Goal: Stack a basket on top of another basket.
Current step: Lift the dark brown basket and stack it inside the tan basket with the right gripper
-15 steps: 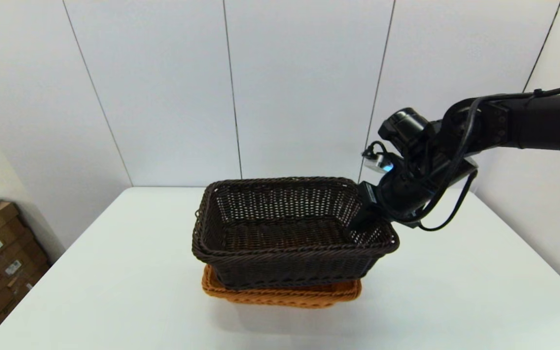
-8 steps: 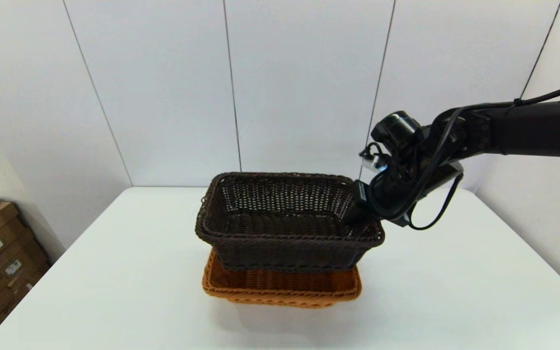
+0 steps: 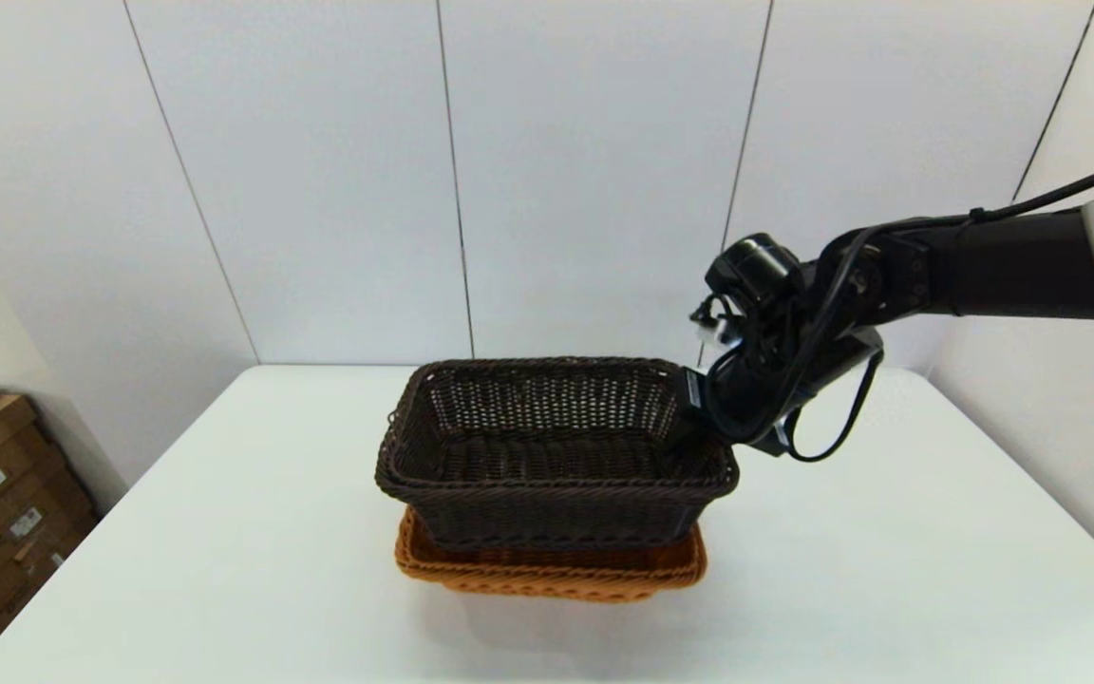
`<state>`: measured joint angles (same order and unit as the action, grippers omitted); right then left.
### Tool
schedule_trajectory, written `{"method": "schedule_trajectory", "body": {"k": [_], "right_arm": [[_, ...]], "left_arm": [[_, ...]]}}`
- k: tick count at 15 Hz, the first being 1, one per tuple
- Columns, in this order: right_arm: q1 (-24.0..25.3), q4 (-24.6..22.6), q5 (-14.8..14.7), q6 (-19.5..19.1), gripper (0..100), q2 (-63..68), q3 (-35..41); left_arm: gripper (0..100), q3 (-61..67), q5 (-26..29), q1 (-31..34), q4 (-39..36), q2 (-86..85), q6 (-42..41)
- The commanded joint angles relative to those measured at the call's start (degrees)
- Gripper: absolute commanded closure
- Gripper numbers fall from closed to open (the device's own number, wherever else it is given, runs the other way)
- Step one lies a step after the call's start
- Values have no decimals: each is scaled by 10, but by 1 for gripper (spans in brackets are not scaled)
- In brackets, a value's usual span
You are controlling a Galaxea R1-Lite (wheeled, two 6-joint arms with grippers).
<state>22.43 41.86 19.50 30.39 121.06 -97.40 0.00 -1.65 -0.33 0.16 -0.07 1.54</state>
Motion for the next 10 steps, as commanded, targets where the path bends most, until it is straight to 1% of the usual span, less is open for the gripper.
{"method": "schedule_trajectory", "body": {"k": [1,4,10], "right_arm": [[1,1,1,3,100,2,0],[8,-35,-9,15,100,2,16],[12,-40,-10,15,100,3,28]], "left_arm": [[0,0,0,0,0,0,0],[0,0,0,0,0,0,0],[0,0,0,0,0,0,0]]}}
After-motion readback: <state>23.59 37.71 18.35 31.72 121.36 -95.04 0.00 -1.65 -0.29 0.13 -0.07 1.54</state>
